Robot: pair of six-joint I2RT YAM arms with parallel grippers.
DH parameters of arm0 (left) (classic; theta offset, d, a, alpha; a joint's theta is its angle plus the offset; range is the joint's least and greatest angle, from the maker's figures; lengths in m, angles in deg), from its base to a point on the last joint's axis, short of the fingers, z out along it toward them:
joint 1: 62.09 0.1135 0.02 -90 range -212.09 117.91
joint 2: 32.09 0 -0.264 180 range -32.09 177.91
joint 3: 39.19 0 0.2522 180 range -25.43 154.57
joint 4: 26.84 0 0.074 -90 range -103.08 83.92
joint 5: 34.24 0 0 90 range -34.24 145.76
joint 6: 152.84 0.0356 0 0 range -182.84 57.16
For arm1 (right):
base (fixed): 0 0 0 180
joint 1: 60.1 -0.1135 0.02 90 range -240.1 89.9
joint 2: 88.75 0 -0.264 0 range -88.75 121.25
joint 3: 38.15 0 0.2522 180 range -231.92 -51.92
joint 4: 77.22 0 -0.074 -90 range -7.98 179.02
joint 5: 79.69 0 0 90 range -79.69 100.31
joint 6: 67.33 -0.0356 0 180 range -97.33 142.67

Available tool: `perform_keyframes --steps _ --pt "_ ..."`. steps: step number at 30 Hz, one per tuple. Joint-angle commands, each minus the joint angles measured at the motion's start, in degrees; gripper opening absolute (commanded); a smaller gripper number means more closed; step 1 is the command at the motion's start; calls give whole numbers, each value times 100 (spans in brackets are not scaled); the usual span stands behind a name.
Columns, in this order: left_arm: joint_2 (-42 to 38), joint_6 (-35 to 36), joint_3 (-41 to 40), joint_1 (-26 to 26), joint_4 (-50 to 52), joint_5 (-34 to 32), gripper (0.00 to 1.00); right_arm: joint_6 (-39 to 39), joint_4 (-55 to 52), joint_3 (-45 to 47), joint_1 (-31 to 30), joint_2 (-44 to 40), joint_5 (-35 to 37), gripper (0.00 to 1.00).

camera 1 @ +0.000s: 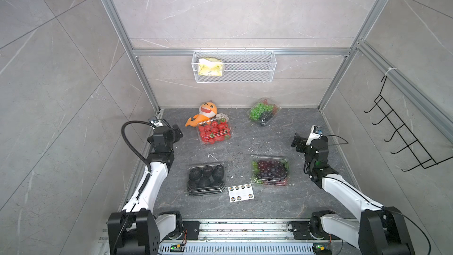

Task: Label fruit boxes
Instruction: Pick up the label sticker from the center of the board.

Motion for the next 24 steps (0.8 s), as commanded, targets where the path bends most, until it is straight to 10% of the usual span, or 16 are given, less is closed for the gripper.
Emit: perform_keyframes --steps 1,11,24 --pt "-465 -1248 330 18 2384 428 100 -1621 -2316 -627 -10 -216 -105 99" --pt "-2743 -2232 -870 -1364 3160 1504 93 -1827 -2891 -694 -176 -1010 -3015 99" --pt "-2675 -3960 -1064 -6161 3790 -297 88 -1847 -4720 -785 -3125 -2015 -2319 99"
